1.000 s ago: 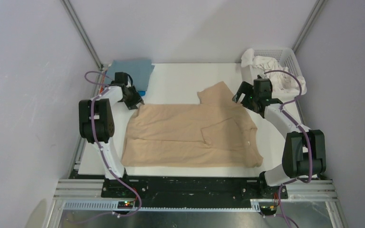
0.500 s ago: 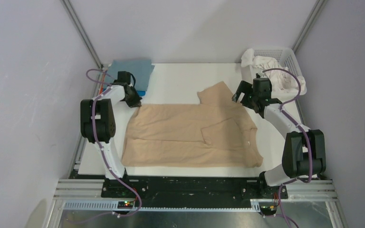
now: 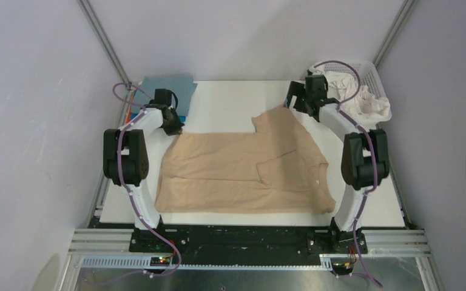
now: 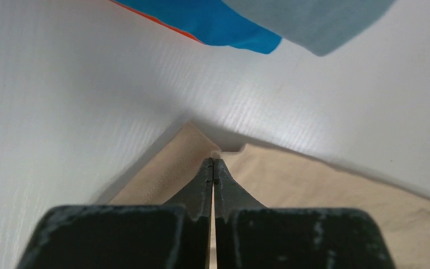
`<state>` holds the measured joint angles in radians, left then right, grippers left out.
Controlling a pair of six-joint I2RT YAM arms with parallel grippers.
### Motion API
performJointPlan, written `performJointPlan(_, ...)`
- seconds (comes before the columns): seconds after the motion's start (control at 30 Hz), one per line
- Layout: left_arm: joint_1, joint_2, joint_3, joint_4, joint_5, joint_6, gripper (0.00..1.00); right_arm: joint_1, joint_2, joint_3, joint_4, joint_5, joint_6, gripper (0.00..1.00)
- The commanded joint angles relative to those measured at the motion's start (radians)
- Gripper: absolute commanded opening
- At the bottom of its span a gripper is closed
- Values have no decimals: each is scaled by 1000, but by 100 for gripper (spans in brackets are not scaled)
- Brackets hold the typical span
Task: Fold and stack the t-shirts
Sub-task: Grab the side of the flattened tshirt furthest away from the robot with both arms
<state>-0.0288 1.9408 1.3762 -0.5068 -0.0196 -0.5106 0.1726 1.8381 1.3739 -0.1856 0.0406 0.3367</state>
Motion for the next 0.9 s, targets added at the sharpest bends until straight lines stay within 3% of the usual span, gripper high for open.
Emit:
performJointPlan(0.0, -15, -77, -8, 9, -17, 13, 0, 22, 183, 239, -94, 16, -19, 99)
performJointPlan(0.27, -21, -62, -17, 14, -15, -10, 0, 53, 622, 874, -448, 28, 2, 98)
performJointPlan(0.33, -23, -65, -23, 14, -21, -12, 0, 56, 686, 951, -489, 23, 16, 97)
performJointPlan(0.63, -25, -86, -43, 17, -38, -7, 0, 88, 748, 1004, -509, 42, -7, 90)
performJointPlan(0.87, -25, -96, -47, 20, -38, -9, 0, 131, 736, 984, -538, 139, -93, 68)
